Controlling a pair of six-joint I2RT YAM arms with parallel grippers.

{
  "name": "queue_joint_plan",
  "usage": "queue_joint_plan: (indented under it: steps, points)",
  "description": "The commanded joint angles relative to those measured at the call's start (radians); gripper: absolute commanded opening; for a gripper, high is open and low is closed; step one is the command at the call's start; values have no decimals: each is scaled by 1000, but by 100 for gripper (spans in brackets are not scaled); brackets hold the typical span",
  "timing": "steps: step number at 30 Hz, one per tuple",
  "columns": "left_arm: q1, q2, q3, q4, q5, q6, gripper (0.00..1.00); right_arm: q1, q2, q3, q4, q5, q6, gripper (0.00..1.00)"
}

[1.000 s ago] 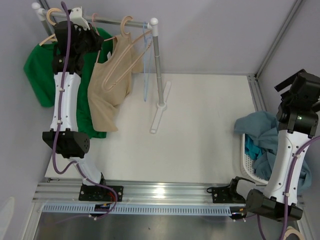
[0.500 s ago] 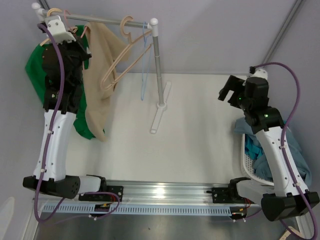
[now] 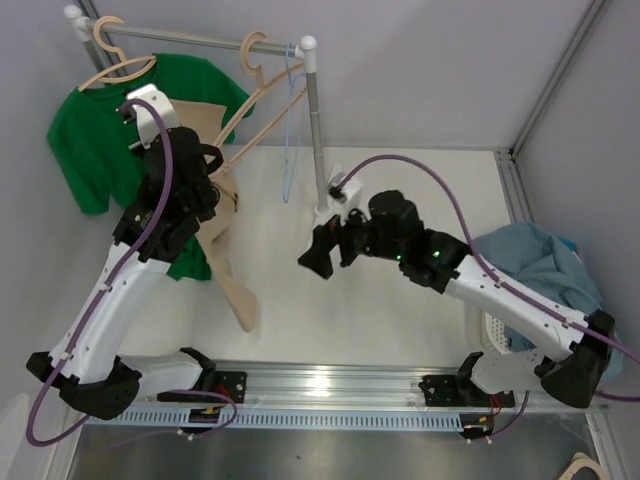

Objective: Remove the t-shirt from the hanger

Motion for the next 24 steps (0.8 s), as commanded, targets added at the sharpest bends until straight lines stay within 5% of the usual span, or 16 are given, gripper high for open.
queue_joint_plan:
  steps: [1,4,10,19,21,22,23,24]
  points:
    - [-52,-19,89,-51,-231,16,1,157,54,10,146,-98,-78,99]
    - [-127,0,148,-91,-259,27,1,232,127,-7,267,-94,-77,100]
    - [-207,-11,131,115,-280,216,1,335,285,7,569,-49,-64,99]
    - [-261,-48,100,-46,-224,36,1,384,516,119,836,-104,-58,97]
    - [-261,-52,111,-107,-195,-16,1,395,529,116,875,-103,-51,66]
    - [-261,-53,120,-130,-187,-45,1,403,537,114,899,-85,-41,11]
    - [-260,-53,122,-141,-185,-43,1,404,539,111,901,-77,-34,0]
    - [-253,-54,122,-135,-182,-36,1,406,536,104,895,-81,-29,0]
